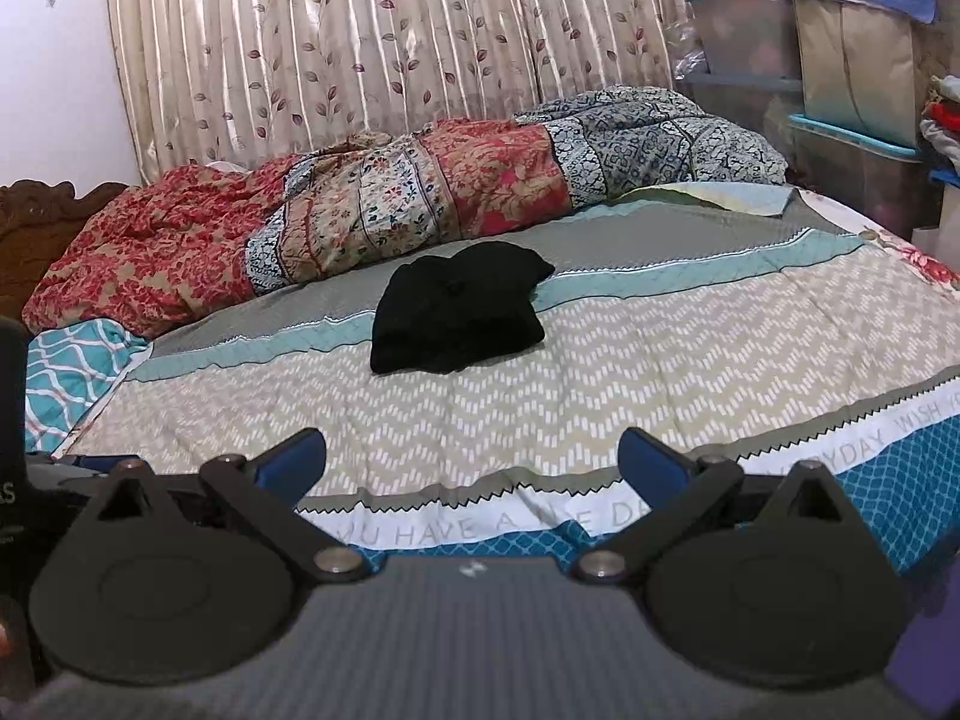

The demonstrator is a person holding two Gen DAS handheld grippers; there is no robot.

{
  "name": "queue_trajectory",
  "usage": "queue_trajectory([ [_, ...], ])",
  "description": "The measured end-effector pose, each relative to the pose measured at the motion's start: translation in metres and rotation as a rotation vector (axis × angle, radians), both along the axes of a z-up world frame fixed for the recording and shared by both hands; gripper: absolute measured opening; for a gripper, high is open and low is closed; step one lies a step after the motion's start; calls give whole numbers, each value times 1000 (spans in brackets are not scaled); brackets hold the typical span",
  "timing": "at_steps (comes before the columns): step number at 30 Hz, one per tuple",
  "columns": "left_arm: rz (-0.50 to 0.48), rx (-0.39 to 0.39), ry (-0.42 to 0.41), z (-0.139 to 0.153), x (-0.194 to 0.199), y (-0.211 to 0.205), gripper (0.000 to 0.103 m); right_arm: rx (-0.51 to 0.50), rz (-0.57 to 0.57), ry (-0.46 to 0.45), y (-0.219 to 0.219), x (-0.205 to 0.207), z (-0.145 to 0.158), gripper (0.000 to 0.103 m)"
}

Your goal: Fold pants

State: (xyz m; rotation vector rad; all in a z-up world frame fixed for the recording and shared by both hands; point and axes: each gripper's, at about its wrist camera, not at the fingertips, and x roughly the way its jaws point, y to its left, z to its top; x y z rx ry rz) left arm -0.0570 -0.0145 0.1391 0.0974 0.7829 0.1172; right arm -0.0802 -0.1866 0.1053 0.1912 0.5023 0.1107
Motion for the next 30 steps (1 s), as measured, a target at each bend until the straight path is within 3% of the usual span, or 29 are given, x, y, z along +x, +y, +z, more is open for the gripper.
queue_trajectory([
  [17,40,-8,70,-6,3,1,103,-8,8,14,-2,3,-4,103],
  [30,10,25,69,-9,0,-7,103,-7,13,24,2,1,-6,103],
])
